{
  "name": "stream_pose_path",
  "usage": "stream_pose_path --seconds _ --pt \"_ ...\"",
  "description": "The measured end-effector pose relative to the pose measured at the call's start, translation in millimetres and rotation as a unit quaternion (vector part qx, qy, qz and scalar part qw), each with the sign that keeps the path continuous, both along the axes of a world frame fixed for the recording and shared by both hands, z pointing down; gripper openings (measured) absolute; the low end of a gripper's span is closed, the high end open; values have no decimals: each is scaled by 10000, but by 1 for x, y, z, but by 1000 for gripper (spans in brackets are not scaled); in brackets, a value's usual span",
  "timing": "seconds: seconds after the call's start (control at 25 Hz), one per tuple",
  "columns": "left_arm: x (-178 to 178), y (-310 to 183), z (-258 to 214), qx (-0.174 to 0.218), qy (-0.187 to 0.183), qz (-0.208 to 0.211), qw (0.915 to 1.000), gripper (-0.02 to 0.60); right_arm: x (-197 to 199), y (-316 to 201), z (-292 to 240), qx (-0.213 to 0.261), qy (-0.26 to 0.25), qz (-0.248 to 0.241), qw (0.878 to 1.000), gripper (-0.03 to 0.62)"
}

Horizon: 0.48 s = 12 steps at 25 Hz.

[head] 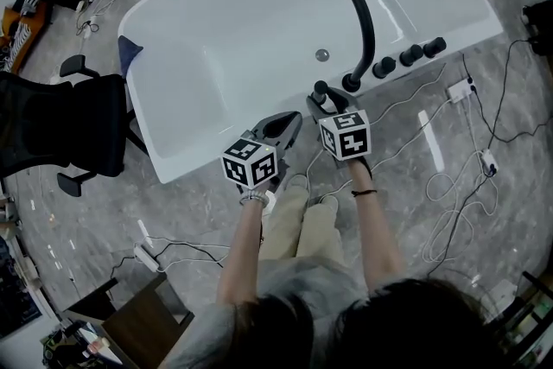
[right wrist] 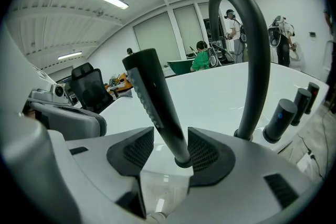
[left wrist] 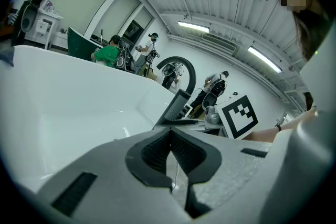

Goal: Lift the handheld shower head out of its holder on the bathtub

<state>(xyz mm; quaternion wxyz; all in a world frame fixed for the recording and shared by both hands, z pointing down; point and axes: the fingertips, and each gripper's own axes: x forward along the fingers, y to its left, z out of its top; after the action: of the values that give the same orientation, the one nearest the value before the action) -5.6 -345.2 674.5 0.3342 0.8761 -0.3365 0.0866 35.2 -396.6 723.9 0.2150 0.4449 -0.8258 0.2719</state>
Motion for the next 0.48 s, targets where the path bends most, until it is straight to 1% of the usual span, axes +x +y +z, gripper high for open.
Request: stream_pose_path --seconds 0.28,0.48 --pt "-1 -4 11 -102 -17 -34 9999 5 -1 -8 13 -73 40 119 9999 178" --pt "0 -6 12 -126 -8 -59 9999 5 -1 -13 19 -112 164 166 9997 175"
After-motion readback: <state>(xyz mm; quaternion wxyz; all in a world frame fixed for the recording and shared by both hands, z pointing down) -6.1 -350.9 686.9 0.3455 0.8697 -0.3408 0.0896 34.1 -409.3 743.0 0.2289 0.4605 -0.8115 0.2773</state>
